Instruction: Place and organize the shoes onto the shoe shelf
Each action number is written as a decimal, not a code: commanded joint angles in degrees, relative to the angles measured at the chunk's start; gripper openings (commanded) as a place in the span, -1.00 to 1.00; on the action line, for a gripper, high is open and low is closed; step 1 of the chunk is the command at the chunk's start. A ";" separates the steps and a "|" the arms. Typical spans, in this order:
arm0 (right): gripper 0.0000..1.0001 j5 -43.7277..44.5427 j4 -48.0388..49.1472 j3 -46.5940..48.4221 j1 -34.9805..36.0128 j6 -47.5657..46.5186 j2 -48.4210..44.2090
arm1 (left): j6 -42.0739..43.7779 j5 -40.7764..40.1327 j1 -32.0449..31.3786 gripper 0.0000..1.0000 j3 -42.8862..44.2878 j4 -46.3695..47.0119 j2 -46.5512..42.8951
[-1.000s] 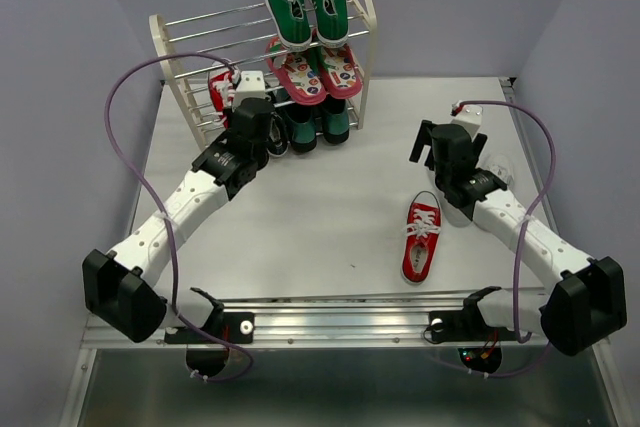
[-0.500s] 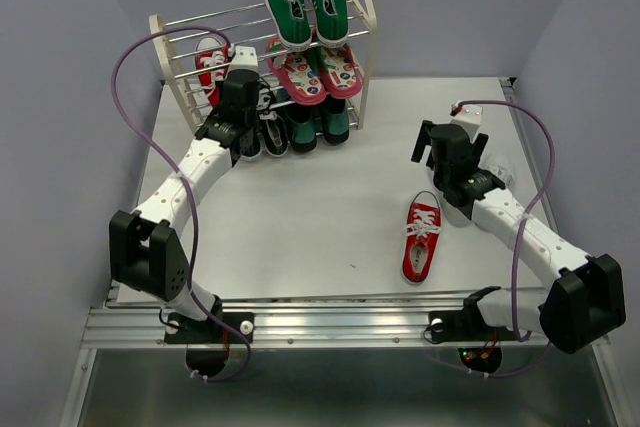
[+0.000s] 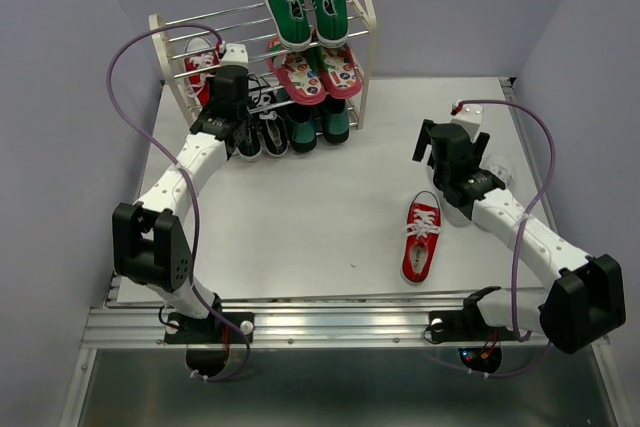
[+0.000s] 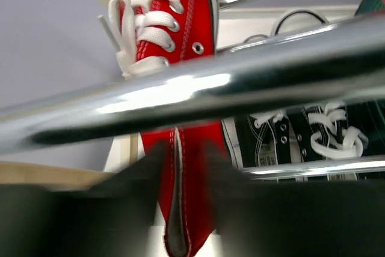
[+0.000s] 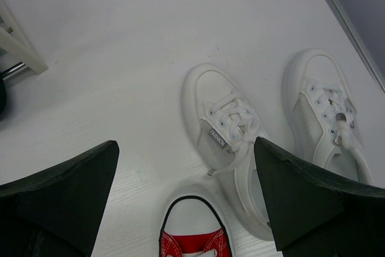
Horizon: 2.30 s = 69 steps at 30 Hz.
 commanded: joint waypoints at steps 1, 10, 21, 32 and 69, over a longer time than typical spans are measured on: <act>1.00 2.50 2.57 -0.35 -0.11 -0.88 -2.03 | 0.15 -2.82 0.45 0.50 4.40 7.32 -1.03; 1.00 0.57 2.57 -0.96 -0.11 -0.71 -5.20 | -8.45 7.26 -0.78 0.93 3.18 0.39 -8.75; 1.00 2.93 -5.68 0.62 -0.11 7.44 -7.66 | -25.84 17.03 -23.96 0.98 -6.32 -3.58 -17.47; 1.00 2.70 -18.35 4.13 -9.58 17.40 -2.92 | -32.28 19.67 -50.34 0.98 3.42 -12.45 3.09; 1.00 -9.36 -20.54 7.47 -20.23 13.71 3.33 | -34.83 24.44 -57.56 -1.00 20.49 -25.29 27.20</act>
